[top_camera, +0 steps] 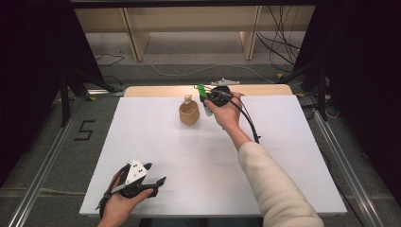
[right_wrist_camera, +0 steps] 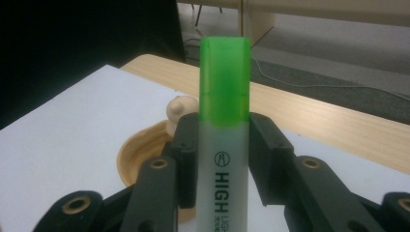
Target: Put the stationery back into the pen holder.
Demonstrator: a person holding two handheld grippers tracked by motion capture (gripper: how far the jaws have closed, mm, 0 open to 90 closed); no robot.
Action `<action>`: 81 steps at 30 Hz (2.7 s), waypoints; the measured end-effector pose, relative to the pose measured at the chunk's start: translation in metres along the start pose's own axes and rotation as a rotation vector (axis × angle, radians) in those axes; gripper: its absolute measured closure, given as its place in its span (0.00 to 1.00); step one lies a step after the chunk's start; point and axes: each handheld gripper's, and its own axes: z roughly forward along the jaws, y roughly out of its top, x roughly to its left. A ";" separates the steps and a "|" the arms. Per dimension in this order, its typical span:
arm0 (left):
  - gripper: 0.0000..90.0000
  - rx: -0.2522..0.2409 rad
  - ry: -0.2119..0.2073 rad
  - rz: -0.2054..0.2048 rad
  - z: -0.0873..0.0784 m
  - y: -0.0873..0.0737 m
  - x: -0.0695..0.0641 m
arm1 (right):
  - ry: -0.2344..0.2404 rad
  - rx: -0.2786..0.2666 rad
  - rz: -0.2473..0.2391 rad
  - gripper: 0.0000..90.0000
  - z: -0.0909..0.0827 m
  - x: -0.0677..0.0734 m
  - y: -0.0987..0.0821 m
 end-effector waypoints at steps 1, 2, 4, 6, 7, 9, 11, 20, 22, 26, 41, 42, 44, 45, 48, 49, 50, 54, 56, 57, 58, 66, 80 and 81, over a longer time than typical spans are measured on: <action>0.32 0.000 0.000 0.000 0.000 0.000 0.000 | 0.001 -0.002 -0.002 0.74 0.000 0.000 0.000; 0.32 0.001 0.000 0.001 0.000 0.000 0.000 | 0.003 -0.005 -0.005 0.74 0.001 0.001 0.001; 0.32 0.001 -0.001 0.002 0.000 0.000 0.000 | 0.003 -0.005 -0.007 0.74 0.002 0.001 0.001; 0.32 0.000 0.000 0.002 0.000 0.000 0.000 | 0.005 -0.006 -0.010 0.74 0.002 0.002 0.001; 0.32 0.000 0.000 0.003 0.000 0.000 0.000 | 0.002 -0.005 -0.010 0.74 0.003 0.002 0.002; 0.32 0.000 0.000 0.002 0.000 0.000 0.000 | 0.001 -0.006 -0.009 0.74 0.003 0.003 0.002; 0.32 0.000 0.000 0.001 0.000 0.000 0.000 | 0.002 -0.009 -0.007 0.74 0.004 0.003 0.001; 0.32 0.000 0.000 0.002 0.000 0.000 0.000 | 0.002 -0.016 -0.009 0.74 0.007 0.004 0.003; 0.32 0.000 0.000 0.002 0.000 0.000 0.000 | 0.002 -0.017 -0.011 0.74 0.007 0.005 0.003; 0.32 -0.001 0.001 0.001 0.000 0.000 0.000 | 0.003 -0.017 -0.006 0.74 0.008 0.006 0.004; 0.32 -0.001 -0.002 0.002 -0.001 0.000 0.000 | 0.009 -0.034 -0.010 0.74 0.015 0.011 0.009; 0.32 -0.001 -0.002 0.002 -0.001 0.000 0.000 | 0.010 -0.035 -0.013 0.74 0.016 0.011 0.010; 0.32 -0.006 -0.002 -0.004 0.000 0.000 0.000 | 0.007 -0.034 -0.013 0.74 0.016 0.012 0.010; 0.32 -0.002 -0.004 0.000 -0.001 0.000 0.000 | 0.011 -0.038 -0.019 0.74 0.017 0.012 0.010; 0.32 -0.002 -0.004 0.000 -0.001 0.000 0.000 | 0.012 -0.032 -0.011 0.74 0.018 0.014 0.010; 0.32 -0.002 -0.003 0.001 -0.001 0.000 0.000 | 0.013 -0.033 -0.015 0.74 0.018 0.014 0.010; 0.32 -0.006 -0.002 -0.004 0.000 0.000 0.000 | 0.013 -0.033 -0.016 0.74 0.018 0.014 0.010; 0.32 -0.001 -0.003 0.001 0.000 0.000 0.000 | 0.013 -0.036 -0.016 0.74 0.019 0.015 0.011; 0.32 -0.001 -0.003 0.001 0.000 0.000 0.000 | 0.013 -0.037 -0.015 0.74 0.019 0.015 0.012; 0.32 -0.001 -0.003 0.001 0.000 0.000 0.000 | 0.011 -0.037 -0.014 0.74 0.020 0.015 0.012; 0.32 -0.001 -0.003 0.001 0.000 0.000 0.000 | 0.011 -0.035 -0.014 0.74 0.020 0.015 0.012; 0.32 -0.001 -0.005 0.000 0.000 0.000 0.000 | 0.010 -0.036 -0.017 0.74 0.021 0.016 0.013; 0.32 -0.002 -0.005 0.000 0.000 0.000 0.000 | 0.014 -0.046 -0.023 0.74 0.025 0.019 0.017; 0.32 -0.002 -0.005 0.000 0.000 0.000 0.000 | 0.014 -0.047 -0.024 0.74 0.026 0.020 0.017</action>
